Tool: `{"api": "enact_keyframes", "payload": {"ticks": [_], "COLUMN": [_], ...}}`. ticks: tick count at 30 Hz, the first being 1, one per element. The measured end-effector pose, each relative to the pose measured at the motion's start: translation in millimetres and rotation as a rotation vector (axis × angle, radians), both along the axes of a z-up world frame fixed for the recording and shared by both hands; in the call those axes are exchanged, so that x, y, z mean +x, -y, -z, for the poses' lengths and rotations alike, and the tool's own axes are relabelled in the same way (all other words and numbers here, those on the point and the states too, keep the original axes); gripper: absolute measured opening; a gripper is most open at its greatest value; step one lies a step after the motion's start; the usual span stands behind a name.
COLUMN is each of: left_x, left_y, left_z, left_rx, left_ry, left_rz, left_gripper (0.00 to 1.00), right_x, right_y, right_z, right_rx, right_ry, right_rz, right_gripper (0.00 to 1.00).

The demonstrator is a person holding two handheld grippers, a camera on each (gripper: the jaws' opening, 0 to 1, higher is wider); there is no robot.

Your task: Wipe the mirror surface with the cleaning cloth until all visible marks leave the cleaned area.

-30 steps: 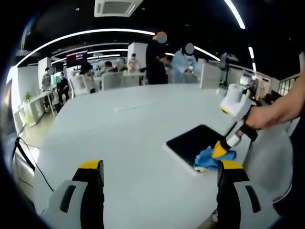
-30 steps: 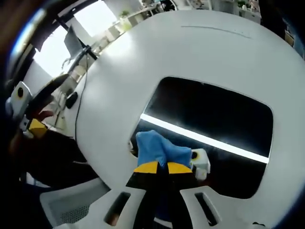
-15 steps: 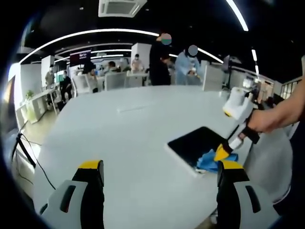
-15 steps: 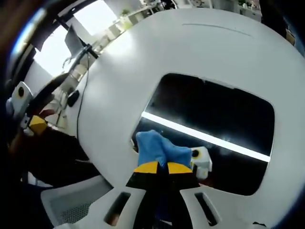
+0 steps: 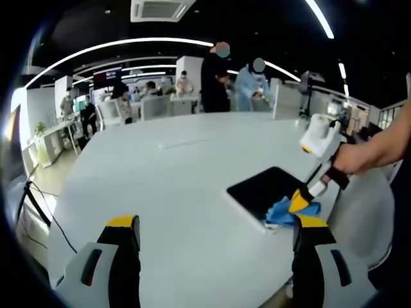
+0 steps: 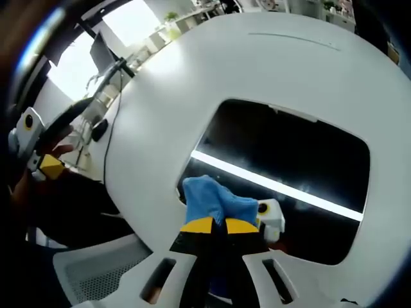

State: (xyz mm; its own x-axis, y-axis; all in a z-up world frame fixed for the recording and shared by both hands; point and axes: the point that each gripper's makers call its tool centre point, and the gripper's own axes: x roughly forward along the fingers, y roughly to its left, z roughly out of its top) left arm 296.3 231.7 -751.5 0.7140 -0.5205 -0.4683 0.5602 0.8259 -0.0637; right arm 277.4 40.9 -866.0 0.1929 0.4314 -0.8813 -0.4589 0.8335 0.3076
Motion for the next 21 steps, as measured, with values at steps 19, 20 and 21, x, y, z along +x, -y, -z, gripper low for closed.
{"api": "enact_keyframes", "payload": {"ticks": [19,20,21], "left_x": [4.1,4.5,4.7], "left_y": [1.4,1.6,2.2], "left_z": [1.6,1.7,1.7], "left_rx": [0.005,0.006,0.006], "left_ry": [0.0,0.001,0.001], "left_rz": [0.002,0.002,0.003], "left_gripper": [1.0,1.0,1.0], "right_x": [4.8,4.8,4.8], "right_y": [26.3,27.5,28.5], "right_z": [-0.1,-0.1,-0.1], "right_rx": [-0.034,-0.034,-0.035], "right_ry": [0.007,0.007,0.007], "right_rz": [0.004,0.006,0.007], "right_gripper": [0.0,0.0,0.0]}}
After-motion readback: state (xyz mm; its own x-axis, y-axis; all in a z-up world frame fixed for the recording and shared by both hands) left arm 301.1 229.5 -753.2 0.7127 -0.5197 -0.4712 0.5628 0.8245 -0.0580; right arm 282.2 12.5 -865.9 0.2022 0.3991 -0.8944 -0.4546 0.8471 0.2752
